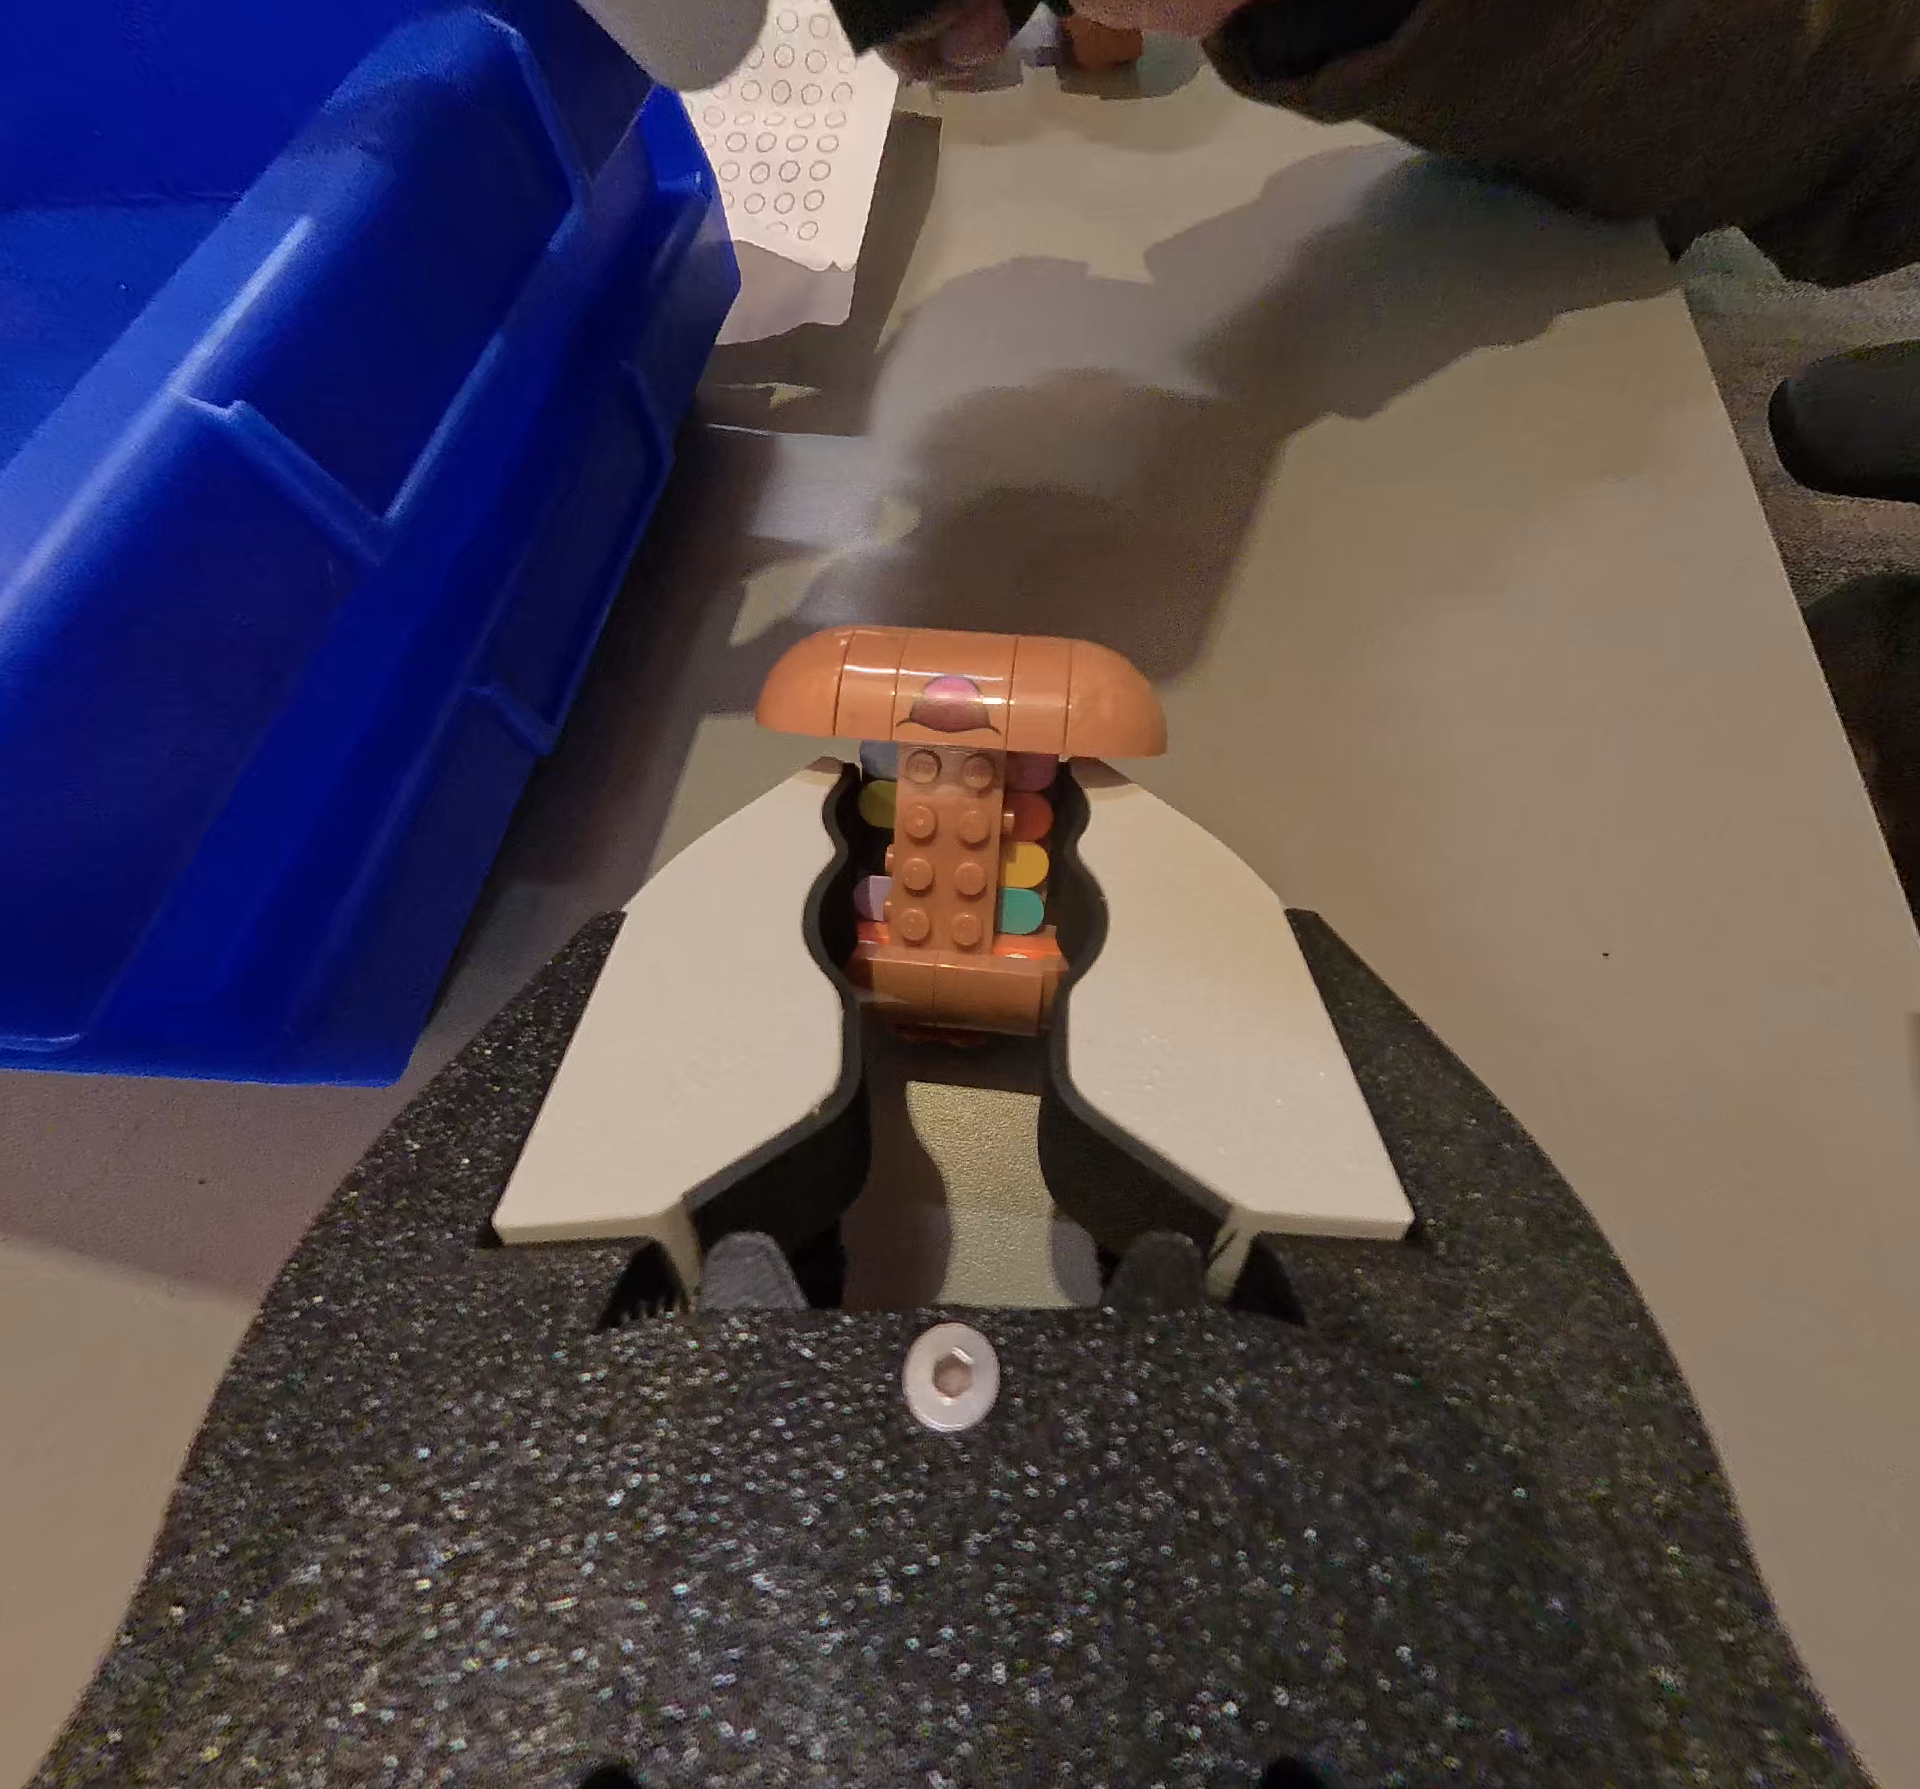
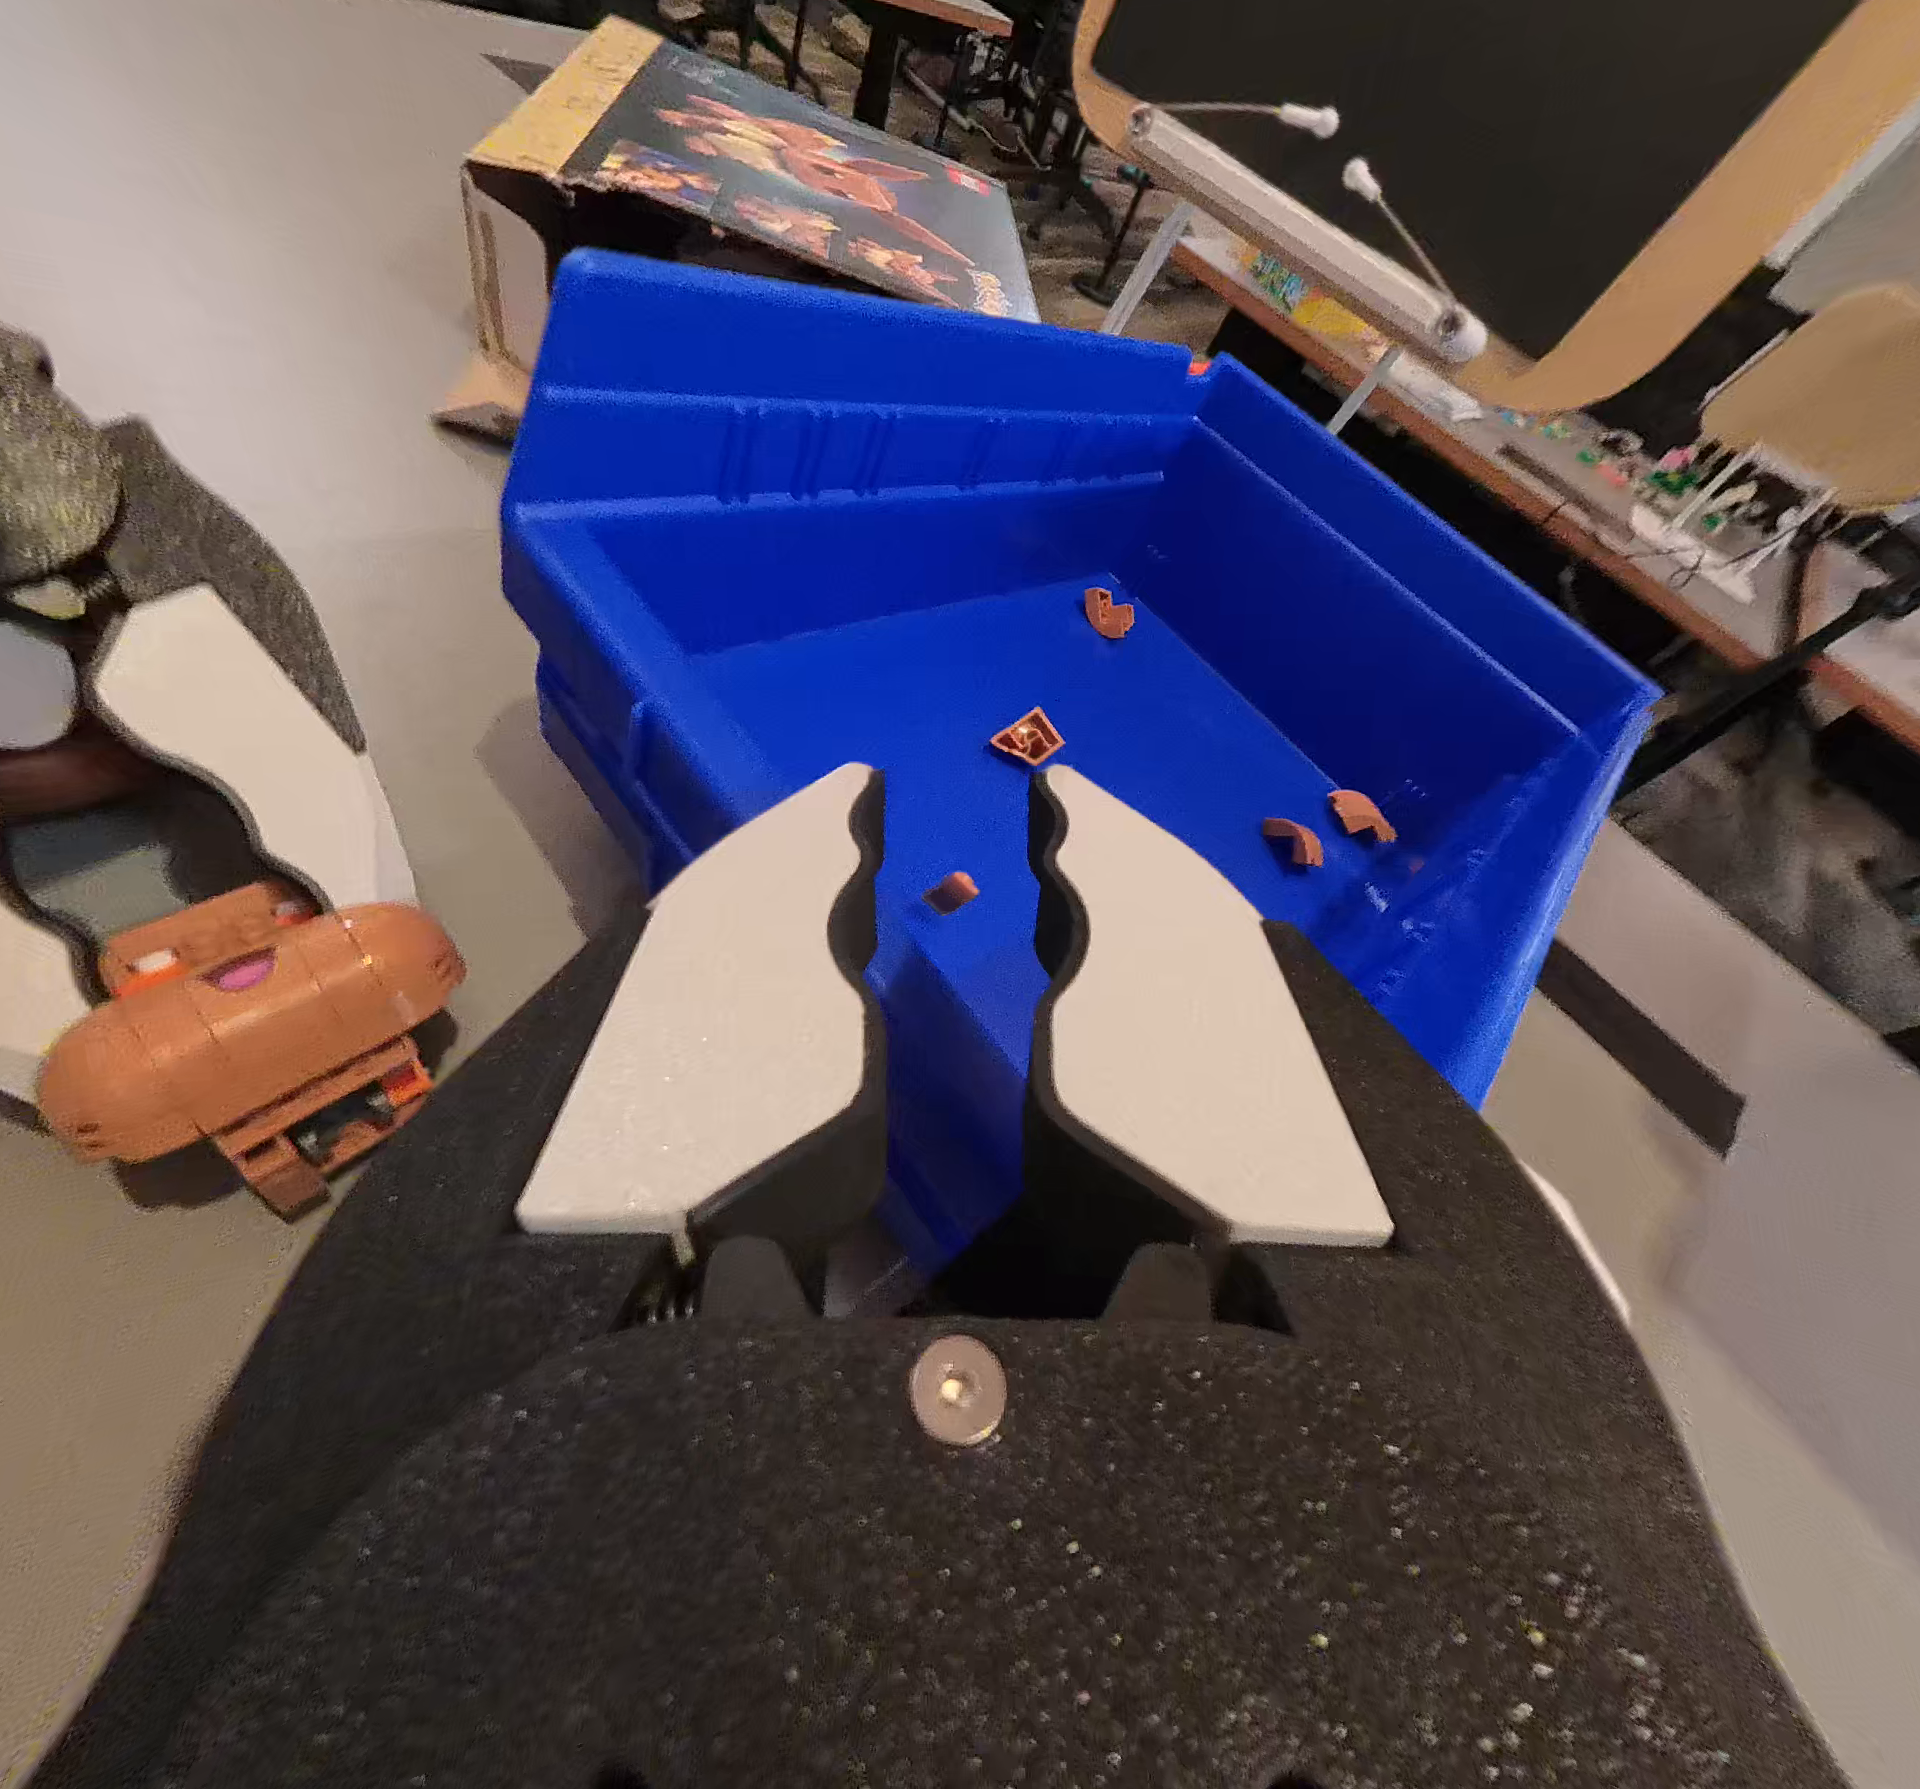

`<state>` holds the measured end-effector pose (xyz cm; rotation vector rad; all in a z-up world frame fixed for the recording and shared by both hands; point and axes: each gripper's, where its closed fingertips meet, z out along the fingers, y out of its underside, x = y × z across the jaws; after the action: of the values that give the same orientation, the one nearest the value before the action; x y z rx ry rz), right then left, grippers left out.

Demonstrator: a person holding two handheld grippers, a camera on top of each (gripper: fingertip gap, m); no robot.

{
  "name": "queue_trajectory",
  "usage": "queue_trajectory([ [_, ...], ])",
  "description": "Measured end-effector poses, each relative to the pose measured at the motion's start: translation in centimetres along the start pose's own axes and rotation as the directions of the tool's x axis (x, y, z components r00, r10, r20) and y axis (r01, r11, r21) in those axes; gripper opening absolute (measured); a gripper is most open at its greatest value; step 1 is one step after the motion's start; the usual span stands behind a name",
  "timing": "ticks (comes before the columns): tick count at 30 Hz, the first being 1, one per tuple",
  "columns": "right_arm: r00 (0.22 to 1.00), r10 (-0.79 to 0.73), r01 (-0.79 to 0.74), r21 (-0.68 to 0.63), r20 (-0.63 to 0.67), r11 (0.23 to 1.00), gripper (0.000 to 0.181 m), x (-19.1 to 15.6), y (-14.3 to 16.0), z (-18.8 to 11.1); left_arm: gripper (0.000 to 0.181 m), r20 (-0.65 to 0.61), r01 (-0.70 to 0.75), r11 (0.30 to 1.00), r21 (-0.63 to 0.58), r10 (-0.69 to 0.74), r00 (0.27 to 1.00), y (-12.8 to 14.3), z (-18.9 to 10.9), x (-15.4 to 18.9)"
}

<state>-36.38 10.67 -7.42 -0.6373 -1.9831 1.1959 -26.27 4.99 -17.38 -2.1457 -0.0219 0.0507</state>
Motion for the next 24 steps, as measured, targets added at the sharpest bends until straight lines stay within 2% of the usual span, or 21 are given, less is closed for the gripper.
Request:
queue_trajectory([
  [4,0.995,-0.095,0.091,0.098,0.038,0.991,0.034,-1.8,0.0,-0.9,0.035,0.000,0.037,0.999,0.016,-0.037,0.999,-0.1,-0.2,-0.3],
  [5,0.991,-0.113,0.102,0.138,0.073,0.985,0.028,-2.7,-0.2,-1.4,0.035,-0.003,0.055,0.998,0.034,-0.055,0.998,-0.2,-0.4,-0.5],
  [10,0.955,-0.153,0.067,0.314,0.255,0.947,0.024,-6.5,-1.3,-4.2,0.035,-0.092,0.188,0.942,0.279,-0.169,0.981,-3.4,-2.6,-0.9],
  [13,0.934,-0.185,0.058,0.381,0.306,0.923,0.024,-7.7,-2.2,-5.3,0.035,-0.144,0.233,0.887,0.398,-0.190,0.971,-5.0,-4.1,-1.1],
  [16,0.911,-0.223,0.081,0.378,0.348,0.922,0.026,-9.0,-1.7,-5.3,0.035,-0.211,0.276,0.831,0.483,-0.195,0.958,-6.2,-5.3,-0.9],
  [19,0.885,-0.202,0.038,0.367,0.420,0.929,0.027,-10.2,-1.4,-5.3,0.035,-0.236,0.292,0.803,0.519,-0.193,0.952,-6.7,-5.8,-0.7],
  [24,0.859,-0.132,-0.049,0.337,0.495,0.940,0.026,-11.2,-1.5,-5.3,0.035,-0.168,0.213,0.851,0.479,-0.149,0.974,-6.3,-4.9,-0.5],
])
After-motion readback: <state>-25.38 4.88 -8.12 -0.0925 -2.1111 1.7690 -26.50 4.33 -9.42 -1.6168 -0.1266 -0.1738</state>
